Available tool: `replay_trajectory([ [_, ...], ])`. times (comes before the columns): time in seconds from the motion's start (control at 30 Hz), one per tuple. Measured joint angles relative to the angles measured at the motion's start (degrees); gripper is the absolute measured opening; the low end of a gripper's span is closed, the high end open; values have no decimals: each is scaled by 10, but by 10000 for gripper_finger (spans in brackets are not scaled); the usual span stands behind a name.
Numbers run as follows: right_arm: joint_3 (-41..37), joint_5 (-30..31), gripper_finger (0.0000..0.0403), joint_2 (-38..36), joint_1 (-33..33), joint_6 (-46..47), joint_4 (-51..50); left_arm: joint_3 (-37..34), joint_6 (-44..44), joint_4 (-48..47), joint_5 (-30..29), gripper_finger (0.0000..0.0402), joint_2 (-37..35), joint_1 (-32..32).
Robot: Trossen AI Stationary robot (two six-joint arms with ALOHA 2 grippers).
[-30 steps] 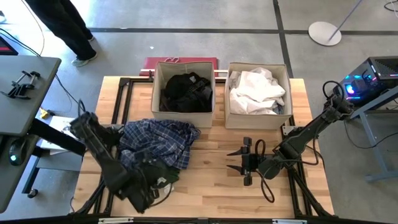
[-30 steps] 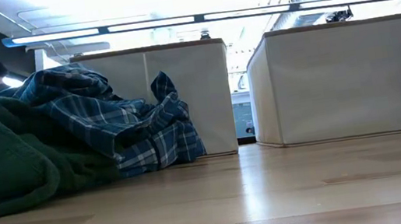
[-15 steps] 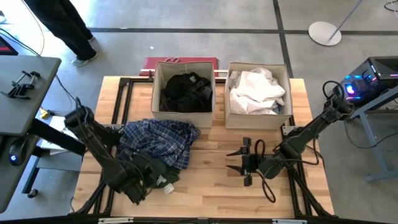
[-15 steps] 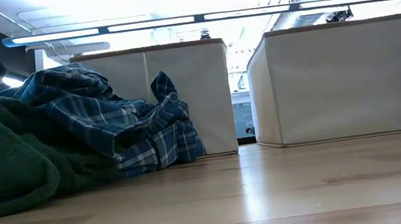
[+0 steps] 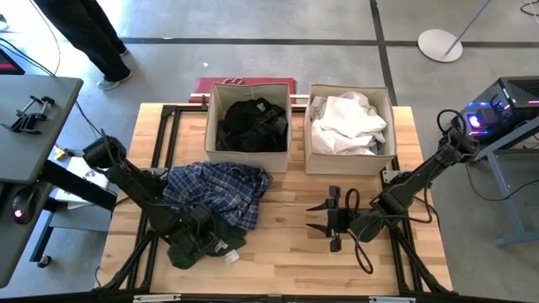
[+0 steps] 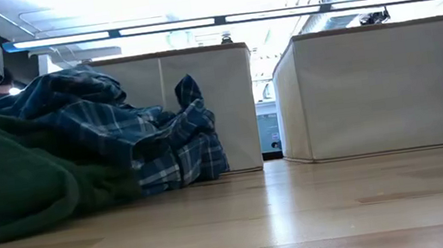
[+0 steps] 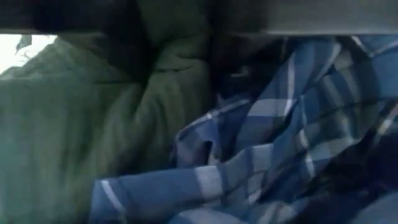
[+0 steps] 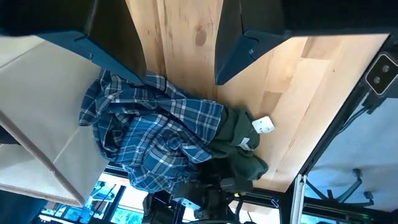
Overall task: Sort clothes
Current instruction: Put the green towel into the left brown bin
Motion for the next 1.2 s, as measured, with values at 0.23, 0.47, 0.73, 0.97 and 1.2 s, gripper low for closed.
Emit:
replay_trajectory([
  [0.23,0,0,179,0,0,5,0,45,43,-4,-108,20,-80,-4],
  [0.47,0,0,179,0,0,5,0,171,246,40,-337,5,-189,-28],
  [0.73,0,0,179,0,0,3,0,286,853,379,-433,2,-217,-4],
  [0.97,0,0,179,0,0,5,0,320,1229,600,-390,1,-217,49],
  [1.2,0,0,179,0,0,5,0,323,1310,613,-345,1,-215,115],
])
